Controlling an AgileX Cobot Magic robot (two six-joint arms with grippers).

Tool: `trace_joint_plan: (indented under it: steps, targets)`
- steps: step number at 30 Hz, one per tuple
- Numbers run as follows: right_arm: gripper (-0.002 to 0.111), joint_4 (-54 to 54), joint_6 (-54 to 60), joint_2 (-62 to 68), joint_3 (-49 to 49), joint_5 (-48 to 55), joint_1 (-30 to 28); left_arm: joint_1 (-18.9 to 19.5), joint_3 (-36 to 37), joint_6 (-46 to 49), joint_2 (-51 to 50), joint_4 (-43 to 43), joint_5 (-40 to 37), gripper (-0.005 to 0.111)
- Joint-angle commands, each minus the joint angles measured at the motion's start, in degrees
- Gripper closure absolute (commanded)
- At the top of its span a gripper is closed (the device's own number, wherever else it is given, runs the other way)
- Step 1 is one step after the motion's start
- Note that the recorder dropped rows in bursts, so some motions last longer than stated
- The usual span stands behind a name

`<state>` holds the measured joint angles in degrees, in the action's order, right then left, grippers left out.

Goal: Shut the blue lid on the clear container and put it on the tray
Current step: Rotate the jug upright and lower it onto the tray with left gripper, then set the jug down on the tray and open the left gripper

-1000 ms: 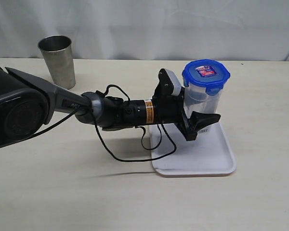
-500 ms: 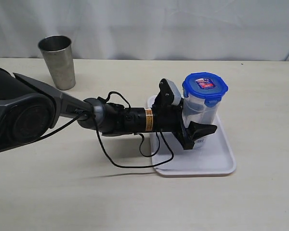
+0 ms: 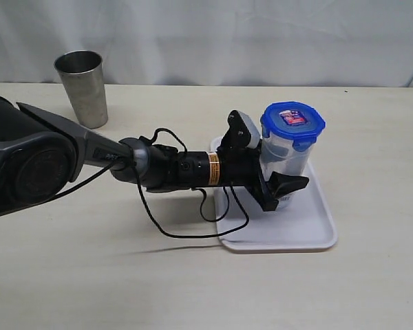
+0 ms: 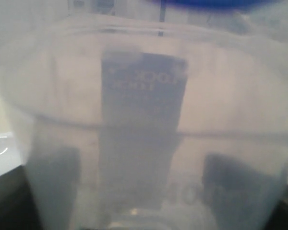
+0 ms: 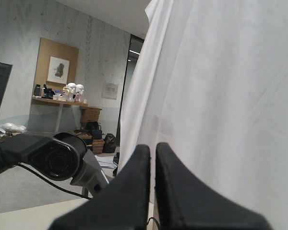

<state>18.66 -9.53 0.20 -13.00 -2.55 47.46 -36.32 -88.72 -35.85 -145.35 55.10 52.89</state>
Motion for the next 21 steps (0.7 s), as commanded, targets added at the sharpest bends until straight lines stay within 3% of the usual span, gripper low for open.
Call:
trace_joint_plan:
  steps: [1,21]
  targets:
    - [0.104,-0.2,-0.1,-0.2,0.3,-0.2,-0.3,0.0,-0.1,-0.4,0.0,-0.3,-2.5,0.024]
    - [0.104,-0.2,-0.1,-0.2,0.3,-0.2,-0.3,0.6,-0.1,-0.3,0.2,1.4,-2.9,0.025]
